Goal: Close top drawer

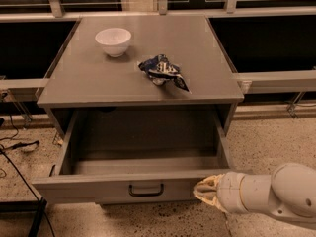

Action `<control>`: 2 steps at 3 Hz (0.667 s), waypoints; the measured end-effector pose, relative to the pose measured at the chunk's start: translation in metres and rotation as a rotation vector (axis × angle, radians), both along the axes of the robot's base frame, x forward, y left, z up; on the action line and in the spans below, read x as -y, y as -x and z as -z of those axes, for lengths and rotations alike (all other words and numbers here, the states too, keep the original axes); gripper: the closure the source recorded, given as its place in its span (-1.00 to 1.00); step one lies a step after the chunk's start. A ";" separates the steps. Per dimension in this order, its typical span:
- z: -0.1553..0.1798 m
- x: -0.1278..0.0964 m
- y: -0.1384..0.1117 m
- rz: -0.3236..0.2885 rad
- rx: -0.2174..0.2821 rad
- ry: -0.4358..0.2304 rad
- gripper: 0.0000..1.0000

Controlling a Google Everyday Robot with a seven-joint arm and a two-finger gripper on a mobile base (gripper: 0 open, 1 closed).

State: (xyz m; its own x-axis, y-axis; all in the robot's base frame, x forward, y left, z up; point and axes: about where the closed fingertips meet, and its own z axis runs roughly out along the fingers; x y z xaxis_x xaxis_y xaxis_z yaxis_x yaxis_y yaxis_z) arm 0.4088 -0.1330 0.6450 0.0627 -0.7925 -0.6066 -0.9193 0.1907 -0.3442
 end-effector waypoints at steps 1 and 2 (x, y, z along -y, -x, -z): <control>0.003 -0.004 -0.021 0.001 -0.002 -0.023 1.00; 0.005 -0.007 -0.032 -0.004 -0.006 -0.037 1.00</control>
Offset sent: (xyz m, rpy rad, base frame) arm 0.0441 0.0071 -0.0075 0.0542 0.0102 0.0040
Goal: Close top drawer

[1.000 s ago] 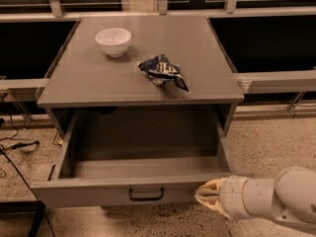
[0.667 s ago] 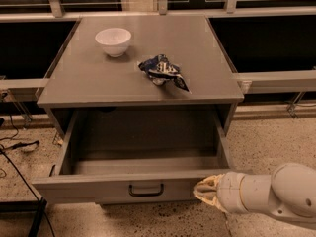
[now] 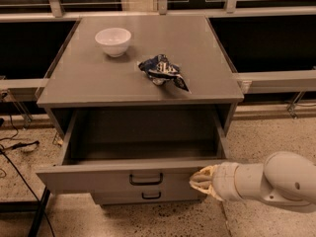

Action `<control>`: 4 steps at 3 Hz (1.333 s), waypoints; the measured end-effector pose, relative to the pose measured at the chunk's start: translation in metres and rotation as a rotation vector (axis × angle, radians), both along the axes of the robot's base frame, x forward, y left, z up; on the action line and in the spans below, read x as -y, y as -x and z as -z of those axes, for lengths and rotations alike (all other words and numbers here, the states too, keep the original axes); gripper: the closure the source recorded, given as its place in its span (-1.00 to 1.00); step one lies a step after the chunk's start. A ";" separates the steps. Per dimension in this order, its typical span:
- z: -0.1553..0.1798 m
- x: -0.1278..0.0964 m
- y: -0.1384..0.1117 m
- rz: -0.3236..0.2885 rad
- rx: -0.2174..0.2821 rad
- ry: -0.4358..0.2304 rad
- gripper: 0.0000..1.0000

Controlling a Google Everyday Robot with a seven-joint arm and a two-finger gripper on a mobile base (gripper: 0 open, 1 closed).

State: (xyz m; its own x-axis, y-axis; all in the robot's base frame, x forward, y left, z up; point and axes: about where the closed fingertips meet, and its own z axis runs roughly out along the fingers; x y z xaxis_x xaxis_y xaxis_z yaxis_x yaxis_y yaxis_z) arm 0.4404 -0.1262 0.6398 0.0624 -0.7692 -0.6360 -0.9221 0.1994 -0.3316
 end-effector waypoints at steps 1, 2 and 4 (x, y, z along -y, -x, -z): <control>-0.002 -0.009 -0.025 -0.035 0.004 -0.008 1.00; -0.026 -0.025 -0.088 -0.082 0.060 0.040 1.00; -0.024 -0.023 -0.103 -0.068 0.087 0.065 1.00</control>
Offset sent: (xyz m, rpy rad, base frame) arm 0.0952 0.0241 0.0221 -0.0311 -0.0464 0.0942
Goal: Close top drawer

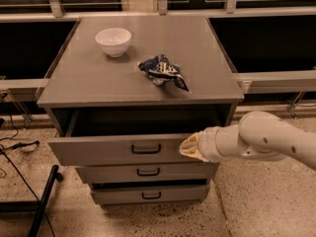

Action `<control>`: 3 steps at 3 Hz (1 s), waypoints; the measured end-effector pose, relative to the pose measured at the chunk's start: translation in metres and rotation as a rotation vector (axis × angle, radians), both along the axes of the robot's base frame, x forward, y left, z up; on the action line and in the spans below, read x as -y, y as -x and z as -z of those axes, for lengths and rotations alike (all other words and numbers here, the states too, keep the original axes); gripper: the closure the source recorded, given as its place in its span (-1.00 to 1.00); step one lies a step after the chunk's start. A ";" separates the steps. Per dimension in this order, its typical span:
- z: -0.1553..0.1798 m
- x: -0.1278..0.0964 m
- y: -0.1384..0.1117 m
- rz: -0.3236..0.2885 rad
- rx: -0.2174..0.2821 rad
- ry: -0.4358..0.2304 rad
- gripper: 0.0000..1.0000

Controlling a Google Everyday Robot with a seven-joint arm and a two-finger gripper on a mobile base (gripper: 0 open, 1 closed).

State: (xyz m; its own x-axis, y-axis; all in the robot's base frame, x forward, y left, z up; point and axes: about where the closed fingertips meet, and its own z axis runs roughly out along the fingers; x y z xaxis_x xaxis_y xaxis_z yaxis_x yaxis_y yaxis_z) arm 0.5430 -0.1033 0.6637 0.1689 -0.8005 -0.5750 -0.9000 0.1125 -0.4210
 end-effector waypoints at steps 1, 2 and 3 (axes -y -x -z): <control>0.005 0.000 -0.015 0.024 0.027 0.021 1.00; 0.008 -0.001 -0.028 0.053 0.065 0.037 1.00; 0.009 -0.003 -0.039 0.086 0.109 0.057 1.00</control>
Offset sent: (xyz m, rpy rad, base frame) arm 0.0444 -0.0006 -0.0109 -0.0581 -0.1158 -0.0967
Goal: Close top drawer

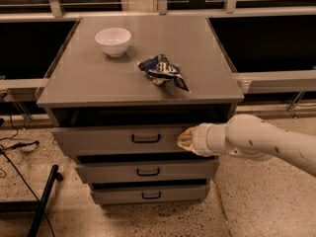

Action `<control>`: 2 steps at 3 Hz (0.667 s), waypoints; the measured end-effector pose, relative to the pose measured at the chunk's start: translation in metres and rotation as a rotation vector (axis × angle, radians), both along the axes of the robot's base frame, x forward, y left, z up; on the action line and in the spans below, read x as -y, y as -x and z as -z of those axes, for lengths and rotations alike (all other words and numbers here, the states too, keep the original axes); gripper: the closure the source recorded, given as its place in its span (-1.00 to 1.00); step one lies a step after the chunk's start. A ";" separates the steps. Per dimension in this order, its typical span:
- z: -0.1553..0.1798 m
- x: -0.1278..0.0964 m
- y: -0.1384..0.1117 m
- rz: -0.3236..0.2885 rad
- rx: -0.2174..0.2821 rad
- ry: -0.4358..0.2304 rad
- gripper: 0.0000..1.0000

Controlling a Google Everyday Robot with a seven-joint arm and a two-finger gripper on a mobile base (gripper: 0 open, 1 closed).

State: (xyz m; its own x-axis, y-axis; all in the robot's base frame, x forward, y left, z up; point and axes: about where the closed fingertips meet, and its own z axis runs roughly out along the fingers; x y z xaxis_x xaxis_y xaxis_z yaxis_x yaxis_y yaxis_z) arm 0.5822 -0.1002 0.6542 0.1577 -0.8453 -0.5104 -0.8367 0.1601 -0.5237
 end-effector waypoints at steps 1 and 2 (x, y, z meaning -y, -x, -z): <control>0.000 0.000 -0.008 0.033 0.042 0.019 1.00; 0.000 0.002 -0.014 0.066 0.086 0.038 1.00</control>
Offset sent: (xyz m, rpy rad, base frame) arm 0.0199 -0.0079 0.0015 -0.0609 -0.1391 -0.1127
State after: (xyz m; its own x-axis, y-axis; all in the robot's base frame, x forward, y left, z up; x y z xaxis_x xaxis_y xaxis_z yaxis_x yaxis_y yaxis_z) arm 0.5958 -0.1021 0.6547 0.1425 -0.8736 -0.4653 -0.7768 0.1926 -0.5995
